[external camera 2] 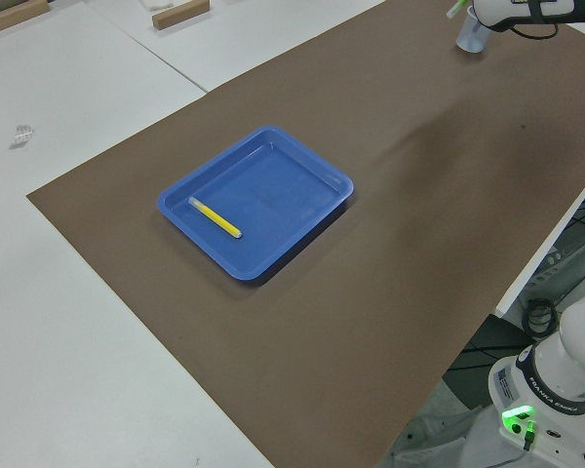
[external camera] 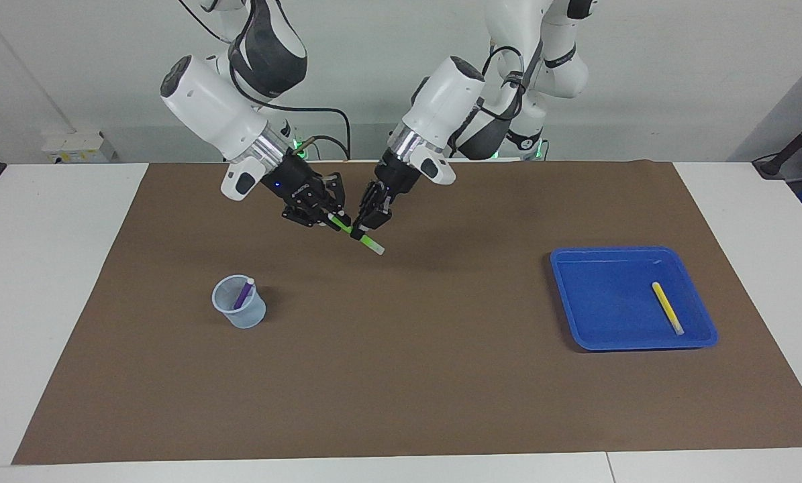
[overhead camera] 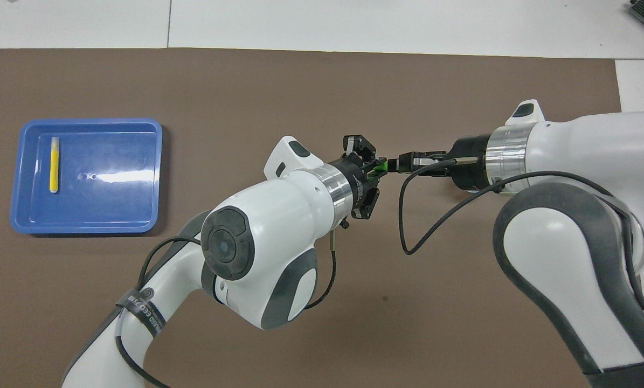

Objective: Transfer and insert pens with both arms
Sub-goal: 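Grasp the green pen with the right gripper and open the left gripper, then carry the green pen to the cup with the right gripper while the left gripper withdraws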

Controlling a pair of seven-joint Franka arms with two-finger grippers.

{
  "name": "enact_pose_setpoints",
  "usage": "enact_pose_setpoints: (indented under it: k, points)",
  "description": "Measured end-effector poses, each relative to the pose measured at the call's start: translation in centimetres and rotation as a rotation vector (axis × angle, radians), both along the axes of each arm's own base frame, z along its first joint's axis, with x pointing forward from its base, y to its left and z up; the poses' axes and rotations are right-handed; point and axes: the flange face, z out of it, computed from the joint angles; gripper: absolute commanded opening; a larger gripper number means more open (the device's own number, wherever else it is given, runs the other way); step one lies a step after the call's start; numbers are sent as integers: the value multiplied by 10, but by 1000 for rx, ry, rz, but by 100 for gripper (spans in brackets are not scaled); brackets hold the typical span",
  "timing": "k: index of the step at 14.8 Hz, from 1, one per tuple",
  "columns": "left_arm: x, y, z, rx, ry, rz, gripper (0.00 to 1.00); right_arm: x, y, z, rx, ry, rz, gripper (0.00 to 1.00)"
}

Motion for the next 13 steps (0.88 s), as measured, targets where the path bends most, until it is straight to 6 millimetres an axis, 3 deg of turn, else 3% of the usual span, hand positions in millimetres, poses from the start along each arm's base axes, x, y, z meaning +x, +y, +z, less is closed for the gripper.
enact_pose_setpoints:
  k: [1,3,4,9,13]
  points:
    - [0,0,0,0,0,0,60,0,0,0,0,-1,1,0]
    - [0,0,0,0,-1,0,78,0,0,0,0,-1,1,0]
    - [0,0,0,0,-1,0,100,0,0,0,0,-2,2,0]
    - [-4,11,19,26,32,-20,100,-1,-2,-2,-39,5,25,0]
    - [-1,37,36,88,60,-66,100,-1,-4,-2,-85,-1,47,0]
